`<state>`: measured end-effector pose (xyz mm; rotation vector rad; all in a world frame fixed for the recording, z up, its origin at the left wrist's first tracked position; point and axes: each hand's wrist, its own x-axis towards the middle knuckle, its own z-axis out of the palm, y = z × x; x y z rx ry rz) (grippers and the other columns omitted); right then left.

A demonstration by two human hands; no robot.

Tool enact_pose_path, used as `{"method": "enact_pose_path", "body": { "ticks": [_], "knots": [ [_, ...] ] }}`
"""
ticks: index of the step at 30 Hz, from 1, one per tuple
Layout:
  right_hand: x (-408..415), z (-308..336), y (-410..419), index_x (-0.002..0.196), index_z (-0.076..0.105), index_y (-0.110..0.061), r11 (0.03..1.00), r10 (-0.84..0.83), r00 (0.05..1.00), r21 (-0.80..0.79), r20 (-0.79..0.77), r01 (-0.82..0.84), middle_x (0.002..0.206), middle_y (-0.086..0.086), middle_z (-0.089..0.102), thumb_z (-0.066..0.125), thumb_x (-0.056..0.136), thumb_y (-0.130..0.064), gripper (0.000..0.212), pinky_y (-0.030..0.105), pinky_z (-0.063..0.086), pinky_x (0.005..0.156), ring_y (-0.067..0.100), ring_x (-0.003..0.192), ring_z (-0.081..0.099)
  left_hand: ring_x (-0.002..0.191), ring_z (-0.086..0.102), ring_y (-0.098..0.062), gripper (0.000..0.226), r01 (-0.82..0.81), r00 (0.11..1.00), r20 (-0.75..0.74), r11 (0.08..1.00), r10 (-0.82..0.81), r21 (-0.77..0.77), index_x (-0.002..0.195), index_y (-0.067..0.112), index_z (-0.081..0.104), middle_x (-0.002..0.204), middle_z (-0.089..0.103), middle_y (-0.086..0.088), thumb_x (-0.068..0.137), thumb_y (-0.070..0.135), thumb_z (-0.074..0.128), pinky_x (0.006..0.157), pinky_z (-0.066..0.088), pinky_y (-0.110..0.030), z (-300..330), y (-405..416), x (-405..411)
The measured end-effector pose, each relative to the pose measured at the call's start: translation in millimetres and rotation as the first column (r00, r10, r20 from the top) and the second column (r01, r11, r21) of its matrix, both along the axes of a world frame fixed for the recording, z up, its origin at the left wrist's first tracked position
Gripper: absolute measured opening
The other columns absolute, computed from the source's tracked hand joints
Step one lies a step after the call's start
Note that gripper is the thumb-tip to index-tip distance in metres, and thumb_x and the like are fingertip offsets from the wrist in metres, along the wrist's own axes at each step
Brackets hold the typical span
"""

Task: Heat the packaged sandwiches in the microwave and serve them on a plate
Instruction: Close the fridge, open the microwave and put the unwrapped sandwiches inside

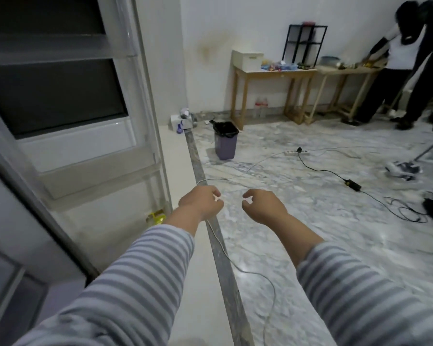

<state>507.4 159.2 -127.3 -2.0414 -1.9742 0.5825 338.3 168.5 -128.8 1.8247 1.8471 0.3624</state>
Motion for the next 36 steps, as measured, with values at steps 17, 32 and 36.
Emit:
{"method": "enact_pose_path", "body": {
  "ticks": [17,32,36],
  "knots": [
    [0.2,80.3,321.7,0.128,0.056,-0.029,0.817,0.541,0.833,0.165,0.112,-0.553,0.126,0.001,0.061,0.046,0.094,-0.033,0.036,0.033,0.048,0.087,0.021,0.116,0.056,0.12,0.049,-0.019,0.03,-0.46,0.861,-0.031,0.804,0.507,0.377,0.121,0.029,0.059,0.132,0.055,0.007,0.092,0.031,0.05,0.096,0.044,-0.034,73.4,243.6,18.5],
    [-163.2,188.3,479.1,0.136,0.049,-0.029,0.328,0.909,0.417,0.593,0.015,-0.736,0.141,-0.002,0.048,0.052,0.096,-0.026,0.041,0.024,0.038,0.097,0.018,0.126,0.048,0.149,-0.007,-0.029,0.071,-0.284,0.3,-0.209,0.296,0.931,0.912,0.145,0.021,0.036,0.162,0.002,-0.007,0.08,0.021,0.063,0.117,-0.006,-0.055,150.4,347.6,-87.9],
    [-207.2,201.8,501.7,0.142,0.042,-0.029,0.025,0.954,0.234,0.73,0.187,-0.683,0.154,0.004,0.03,0.054,0.096,-0.027,0.048,0.031,0.024,0.113,0.022,0.143,0.027,0.148,-0.001,-0.033,0.102,-0.279,0.11,-0.158,0.183,0.981,0.943,0.153,0.013,0.015,0.162,0.001,-0.01,0.071,0.017,0.074,0.119,-0.006,-0.051,143.6,365.0,-102.0]
  ]
}}
